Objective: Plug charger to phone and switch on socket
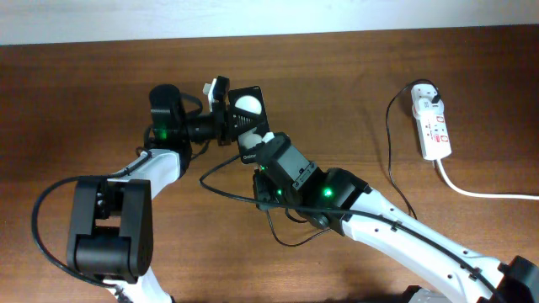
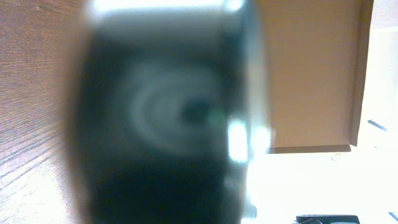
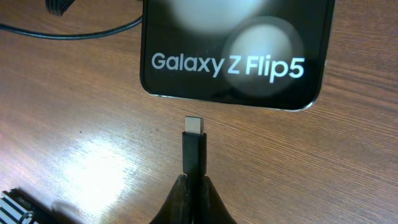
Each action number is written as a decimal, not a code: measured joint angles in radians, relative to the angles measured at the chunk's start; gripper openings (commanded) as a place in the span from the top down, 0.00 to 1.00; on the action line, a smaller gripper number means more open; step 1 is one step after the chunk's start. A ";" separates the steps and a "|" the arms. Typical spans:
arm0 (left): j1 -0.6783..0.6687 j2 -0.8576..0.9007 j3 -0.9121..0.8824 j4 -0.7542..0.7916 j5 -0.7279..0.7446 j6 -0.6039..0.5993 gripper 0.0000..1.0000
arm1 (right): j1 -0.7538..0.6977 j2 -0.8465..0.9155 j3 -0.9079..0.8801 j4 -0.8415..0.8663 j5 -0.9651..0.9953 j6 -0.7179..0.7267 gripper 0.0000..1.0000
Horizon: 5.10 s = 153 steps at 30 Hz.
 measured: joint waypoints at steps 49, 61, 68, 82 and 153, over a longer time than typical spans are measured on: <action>0.010 0.000 0.004 0.008 0.049 -0.007 1.00 | -0.017 0.000 -0.006 0.056 0.007 0.053 0.96; 0.027 0.000 0.015 0.013 0.059 0.000 1.00 | -0.030 0.000 -0.021 0.126 -0.018 0.041 0.96; 0.035 0.000 0.000 0.015 0.050 -0.001 1.00 | -0.031 0.008 -0.021 0.141 -0.024 0.016 0.96; -0.017 0.000 -0.033 0.069 0.074 0.028 1.00 | -0.057 -0.064 -0.016 0.016 0.024 -0.005 0.43; -0.254 0.431 0.570 -0.938 -0.565 0.657 0.60 | -0.074 -0.902 0.010 -0.542 0.460 -0.038 0.01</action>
